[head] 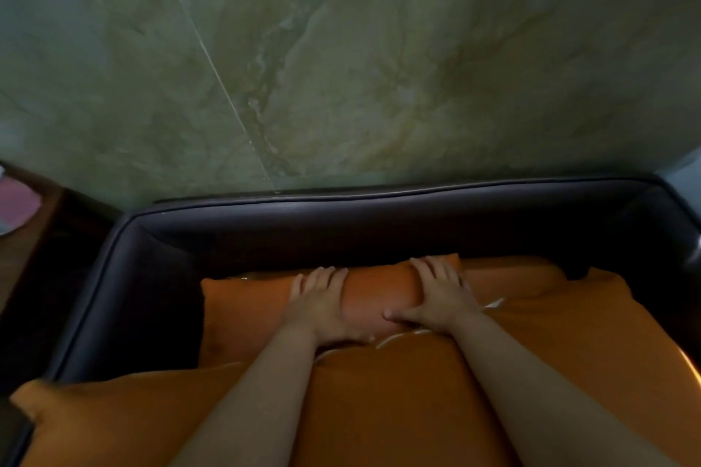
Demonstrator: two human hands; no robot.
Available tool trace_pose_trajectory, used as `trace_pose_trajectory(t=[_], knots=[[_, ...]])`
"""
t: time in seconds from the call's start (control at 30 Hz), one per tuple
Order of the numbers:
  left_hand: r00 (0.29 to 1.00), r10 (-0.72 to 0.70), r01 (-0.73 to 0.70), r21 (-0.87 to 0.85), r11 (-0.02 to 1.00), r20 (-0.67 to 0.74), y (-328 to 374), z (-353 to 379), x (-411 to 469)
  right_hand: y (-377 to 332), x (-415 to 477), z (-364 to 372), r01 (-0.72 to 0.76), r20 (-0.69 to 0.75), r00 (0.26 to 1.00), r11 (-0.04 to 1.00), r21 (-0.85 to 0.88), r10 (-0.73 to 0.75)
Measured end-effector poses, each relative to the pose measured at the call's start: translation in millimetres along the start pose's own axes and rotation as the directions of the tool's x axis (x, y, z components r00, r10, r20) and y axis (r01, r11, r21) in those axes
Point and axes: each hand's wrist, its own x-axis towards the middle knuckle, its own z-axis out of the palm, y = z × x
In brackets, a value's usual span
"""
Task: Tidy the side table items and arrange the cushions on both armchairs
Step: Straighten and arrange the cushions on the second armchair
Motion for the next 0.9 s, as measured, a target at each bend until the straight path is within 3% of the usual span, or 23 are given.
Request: trace_pose_trajectory(t=[0.13, 0.23, 0.6, 0.9], knots=[[0.999, 0.036, -0.038, 0.094, 0.995, 0.028, -1, 0, 13, 1, 13, 2, 0.058, 0.176, 0.983, 0.998, -0.04, -0.05], [0.999, 0.024, -0.029, 0.121, 0.992, 0.042, -4, 1, 21, 1, 22, 6, 0.194, 0.19, 0.967, 0.976, -0.102, -0.172], [0.998, 0.04, -0.031, 0.146, 0.989, -0.055, 4, -6, 22, -11, 19, -2, 0.31, -0.006, 0.95, 0.947, -0.082, -0.311], [0.964, 0.113, -0.062, 0.208, 0.976, -0.242, 17, -18, -8, -17, -13, -10, 0.335, -0.216, 0.896, 0.91, -0.244, -0.387]])
